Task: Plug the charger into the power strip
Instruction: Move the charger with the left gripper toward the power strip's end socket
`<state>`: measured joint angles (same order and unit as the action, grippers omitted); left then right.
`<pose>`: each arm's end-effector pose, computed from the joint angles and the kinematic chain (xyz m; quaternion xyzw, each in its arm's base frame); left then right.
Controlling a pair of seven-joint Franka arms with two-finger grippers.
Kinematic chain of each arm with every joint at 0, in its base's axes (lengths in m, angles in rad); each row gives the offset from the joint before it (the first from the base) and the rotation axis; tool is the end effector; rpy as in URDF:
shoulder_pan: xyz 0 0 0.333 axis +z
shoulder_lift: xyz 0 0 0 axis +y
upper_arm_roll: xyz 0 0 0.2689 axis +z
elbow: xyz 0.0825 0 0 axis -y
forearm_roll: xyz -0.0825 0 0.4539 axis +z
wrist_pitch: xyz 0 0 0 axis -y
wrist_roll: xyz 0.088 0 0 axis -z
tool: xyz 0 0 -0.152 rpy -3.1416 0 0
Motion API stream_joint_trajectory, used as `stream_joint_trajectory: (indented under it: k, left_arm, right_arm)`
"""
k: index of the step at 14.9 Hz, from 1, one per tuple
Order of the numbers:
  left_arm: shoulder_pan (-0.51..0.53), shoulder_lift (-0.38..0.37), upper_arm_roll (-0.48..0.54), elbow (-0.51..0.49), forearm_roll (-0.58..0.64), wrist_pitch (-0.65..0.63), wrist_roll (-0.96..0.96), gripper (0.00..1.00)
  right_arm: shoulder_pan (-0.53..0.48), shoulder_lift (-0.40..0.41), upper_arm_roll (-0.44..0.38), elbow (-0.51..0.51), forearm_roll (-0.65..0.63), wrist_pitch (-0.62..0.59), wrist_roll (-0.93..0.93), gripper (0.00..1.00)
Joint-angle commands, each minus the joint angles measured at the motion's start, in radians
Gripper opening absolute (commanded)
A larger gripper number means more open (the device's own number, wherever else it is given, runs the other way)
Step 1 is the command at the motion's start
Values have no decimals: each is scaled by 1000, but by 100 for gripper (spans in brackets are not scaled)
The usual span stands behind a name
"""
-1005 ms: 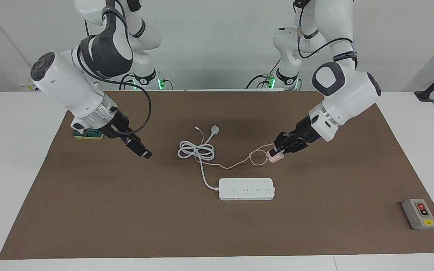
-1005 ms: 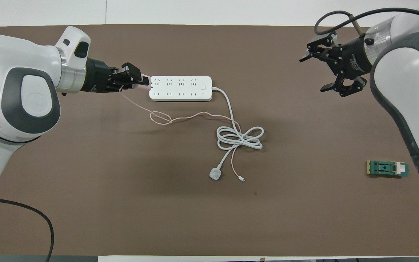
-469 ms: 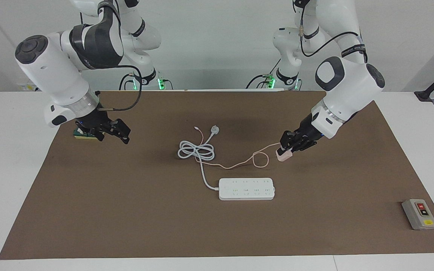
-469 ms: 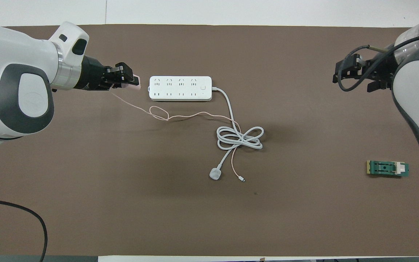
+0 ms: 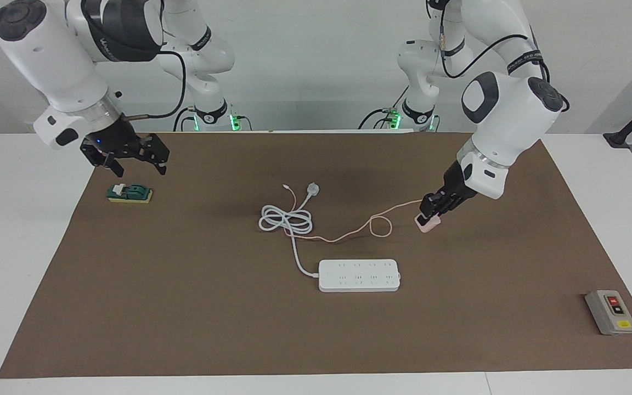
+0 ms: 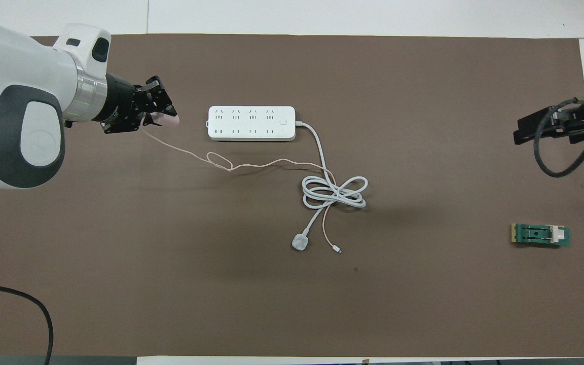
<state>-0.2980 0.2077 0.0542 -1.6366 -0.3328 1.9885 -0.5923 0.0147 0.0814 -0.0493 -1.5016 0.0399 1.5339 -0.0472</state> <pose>0.6765 -0.2047 0.4034 0.9600 0.2250 0.0042 0.1664 0.6392 -0.0151 0.5153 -0.9995 -0.0066 0.0237 0.0189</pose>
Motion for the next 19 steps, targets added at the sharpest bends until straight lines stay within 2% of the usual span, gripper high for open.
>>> stream_joint_trajectory:
  k: [1,4,6,9,11,16,19]
  left_arm:
    - [-12,-7,7,17,31,-42,-133,0]
    - [-10,-8,9,20,32,-72,-133,0]
    - [2,-10,13,29,44,-118,-135,0]
    - [-3,-17,13,18,177,-125,-182,0]
    - [-1,-24,9,-2,192,-78,-553,0]
    - [-50,-4,12,-34,202,26,-927,0]
    - [-110,70,9,0,303,64,-1156,0]
  right_arm:
    - [-13,-97,14,-100,-28,-18,-31,100]
    - [-24,-158,14,-175,-29,-20,-31,100]
    - [-22,-163,14,-180,-61,-17,-33,100]
    - [-25,-152,23,-164,-91,6,-31,100]
    - [-41,-146,26,-154,-89,23,-26,100]
    - [-41,-146,26,-154,-84,18,-26,100]
    - [-35,-149,26,-152,-84,17,-25,100]
